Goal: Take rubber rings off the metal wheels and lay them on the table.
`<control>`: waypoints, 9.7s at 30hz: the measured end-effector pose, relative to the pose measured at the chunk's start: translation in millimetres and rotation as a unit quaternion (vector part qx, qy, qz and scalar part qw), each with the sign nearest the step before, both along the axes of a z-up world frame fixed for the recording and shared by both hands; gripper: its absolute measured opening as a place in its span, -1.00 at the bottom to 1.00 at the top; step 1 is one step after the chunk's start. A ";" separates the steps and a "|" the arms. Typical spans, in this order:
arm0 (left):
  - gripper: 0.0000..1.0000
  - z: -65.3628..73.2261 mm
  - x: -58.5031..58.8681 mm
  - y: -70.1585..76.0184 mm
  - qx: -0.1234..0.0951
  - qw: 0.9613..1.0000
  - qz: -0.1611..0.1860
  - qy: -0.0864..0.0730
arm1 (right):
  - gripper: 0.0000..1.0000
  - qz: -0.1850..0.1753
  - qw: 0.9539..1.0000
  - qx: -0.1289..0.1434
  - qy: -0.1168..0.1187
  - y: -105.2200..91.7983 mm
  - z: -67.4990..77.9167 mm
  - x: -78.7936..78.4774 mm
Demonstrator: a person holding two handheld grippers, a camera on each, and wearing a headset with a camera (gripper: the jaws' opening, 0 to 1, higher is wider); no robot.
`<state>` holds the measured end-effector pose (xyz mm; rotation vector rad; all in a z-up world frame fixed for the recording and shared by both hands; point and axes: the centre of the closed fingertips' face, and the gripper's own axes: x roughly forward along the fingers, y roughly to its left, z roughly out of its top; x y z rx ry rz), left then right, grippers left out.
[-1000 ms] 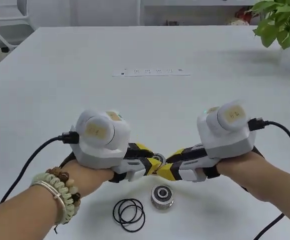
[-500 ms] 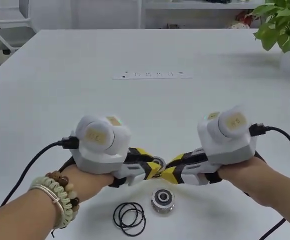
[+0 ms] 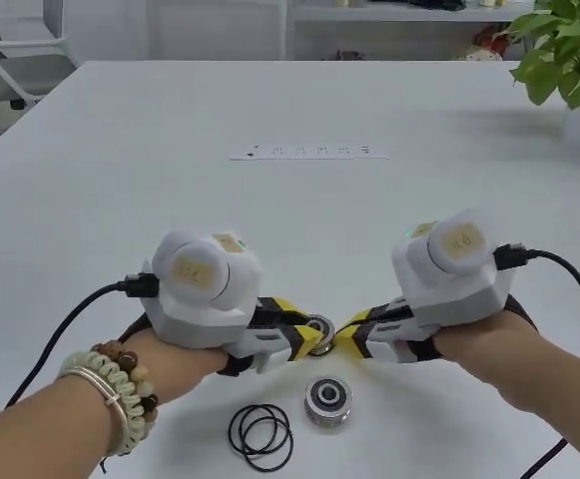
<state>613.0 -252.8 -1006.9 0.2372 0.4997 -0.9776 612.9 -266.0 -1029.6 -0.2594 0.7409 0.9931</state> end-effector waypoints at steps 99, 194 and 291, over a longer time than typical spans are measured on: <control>-0.72 -0.4 -1.4 2.7 -0.007 1.000 -0.008 -0.020 | -1.00 -0.078 0.969 0.176 0.153 18.4 31.8 -14.5; 0.36 75.4 -128.7 158.8 -0.023 0.993 0.113 0.010 | -1.00 0.127 0.973 0.026 0.192 57.0 19.9 -95.6; 0.70 88.1 -133.6 141.5 -0.045 0.996 0.074 0.005 | 0.88 0.064 0.983 0.158 -0.065 -13.1 147.3 -93.2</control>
